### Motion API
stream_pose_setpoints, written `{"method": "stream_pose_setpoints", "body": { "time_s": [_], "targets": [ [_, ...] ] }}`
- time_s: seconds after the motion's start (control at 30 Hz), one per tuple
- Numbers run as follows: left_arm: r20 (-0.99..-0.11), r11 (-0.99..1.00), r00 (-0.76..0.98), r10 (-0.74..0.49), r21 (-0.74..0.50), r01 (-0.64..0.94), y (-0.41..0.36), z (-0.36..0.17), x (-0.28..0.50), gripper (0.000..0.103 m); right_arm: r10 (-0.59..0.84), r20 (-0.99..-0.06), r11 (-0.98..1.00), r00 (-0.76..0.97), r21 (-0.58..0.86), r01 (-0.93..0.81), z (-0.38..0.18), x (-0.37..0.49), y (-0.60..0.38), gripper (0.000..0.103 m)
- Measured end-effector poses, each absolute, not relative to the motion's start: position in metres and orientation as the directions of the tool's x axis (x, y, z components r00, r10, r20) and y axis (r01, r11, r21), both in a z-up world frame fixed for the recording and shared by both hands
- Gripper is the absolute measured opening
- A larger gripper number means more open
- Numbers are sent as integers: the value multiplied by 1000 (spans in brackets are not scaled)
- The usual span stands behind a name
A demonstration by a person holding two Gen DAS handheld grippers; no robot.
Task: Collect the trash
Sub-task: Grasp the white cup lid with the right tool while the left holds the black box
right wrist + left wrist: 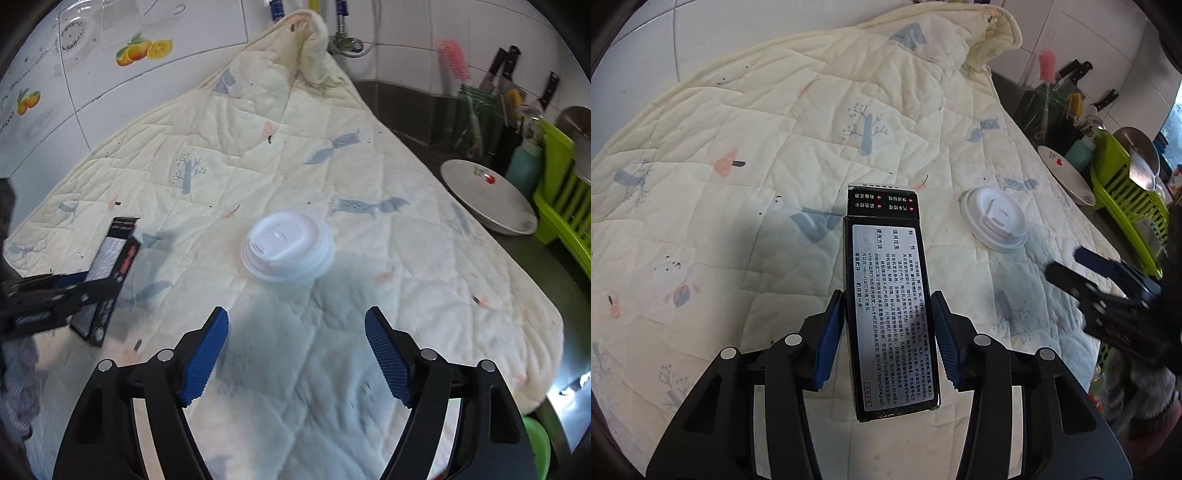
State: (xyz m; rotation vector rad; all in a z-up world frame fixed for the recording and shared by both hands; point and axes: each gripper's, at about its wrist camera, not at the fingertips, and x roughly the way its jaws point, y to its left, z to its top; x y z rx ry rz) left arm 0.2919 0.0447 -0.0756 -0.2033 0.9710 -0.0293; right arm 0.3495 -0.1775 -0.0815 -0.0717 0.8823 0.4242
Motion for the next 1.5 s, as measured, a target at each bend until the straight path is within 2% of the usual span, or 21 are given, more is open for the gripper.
{"method": "stream_pose_setpoints", "body": {
  "time_s": [0.1,0.2,0.5,0.63,0.83,1.0,1.5],
  "targets": [
    [-810,981,575,-114,-183,-63,49,-73,286,46,336,-764,912,551,117,-393,-87,367,-163,76],
    [-806,981,581,-118,-187,-61,54,-72,283,46,331,-768,917,548,126,-378,-92,384,-151,82],
    [-798,980,589,-129,-194,-49,62,-71,278,46,307,-793,941,526,168,-295,-110,424,-135,83],
    [-799,979,586,-134,-200,-49,64,-73,278,46,270,-802,951,533,135,-279,-114,432,-130,83],
    [-800,978,584,-137,-202,-47,64,-73,279,46,223,-807,962,547,90,-260,-116,436,-128,83],
    [-801,978,584,-135,-203,-52,65,-73,279,46,254,-819,959,515,143,-245,-122,442,-135,84],
    [-789,976,593,-159,-215,-24,57,-65,268,46,288,-790,948,541,154,-279,-110,406,-146,83]
  ]
}}
